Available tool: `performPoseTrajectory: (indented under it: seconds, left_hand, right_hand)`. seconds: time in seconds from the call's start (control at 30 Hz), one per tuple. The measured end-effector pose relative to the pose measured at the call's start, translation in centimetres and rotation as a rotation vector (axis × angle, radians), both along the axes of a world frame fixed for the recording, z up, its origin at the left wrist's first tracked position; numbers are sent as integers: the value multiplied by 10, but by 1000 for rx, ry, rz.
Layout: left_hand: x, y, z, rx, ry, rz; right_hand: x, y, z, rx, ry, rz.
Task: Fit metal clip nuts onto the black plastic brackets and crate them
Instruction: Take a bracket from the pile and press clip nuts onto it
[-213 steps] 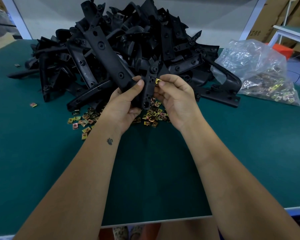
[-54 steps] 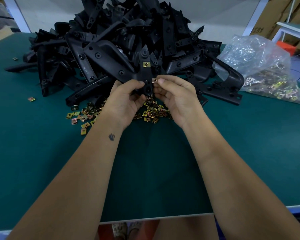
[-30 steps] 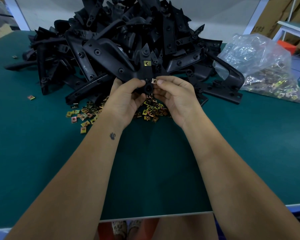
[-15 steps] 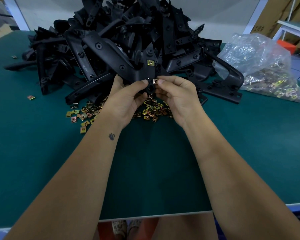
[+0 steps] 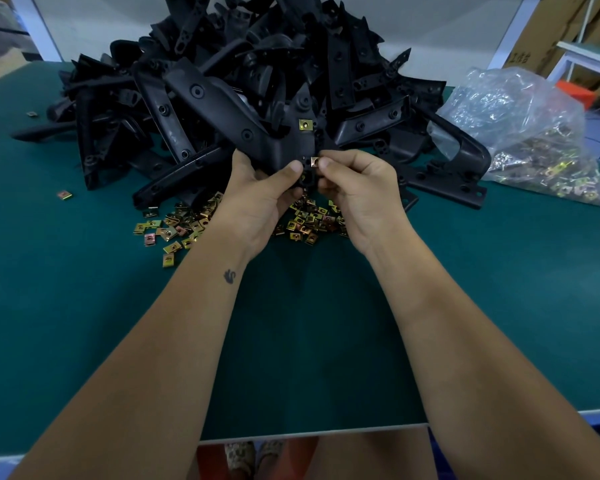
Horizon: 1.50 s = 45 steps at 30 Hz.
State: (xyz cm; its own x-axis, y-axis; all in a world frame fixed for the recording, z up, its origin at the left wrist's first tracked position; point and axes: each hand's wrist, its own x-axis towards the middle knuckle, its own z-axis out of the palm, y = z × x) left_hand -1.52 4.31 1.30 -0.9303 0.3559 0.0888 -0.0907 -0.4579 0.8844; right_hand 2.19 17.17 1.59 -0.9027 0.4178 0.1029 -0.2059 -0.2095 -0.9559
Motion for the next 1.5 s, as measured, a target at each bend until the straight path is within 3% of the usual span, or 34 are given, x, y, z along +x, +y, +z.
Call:
performPoseTrajectory:
  seconds: [0.27,0.4,0.53,0.73,1.1,1.5]
  left_hand:
    - [-1,2,-3,-43,32,2]
    - [-1,5,-4,27,-21,46]
    - [-2,8,-3,138,-148,84]
    - [-5,6,-4,110,-151,87]
    - [-5,9,-8,20,-12,8]
    - [-4,6,0,53,-103,40]
  right_hand:
    - [-3,-1,-4,138,-1,-32]
    - [-4,-2,-3,217,-5,-58]
    - [-2,-10,-3,451,18,-133]
    - [1,-17,-9,782,24,-151]
    - [2,-13,-7,805,-14,-248]
    - [5,-12,-6,744,5,-224]
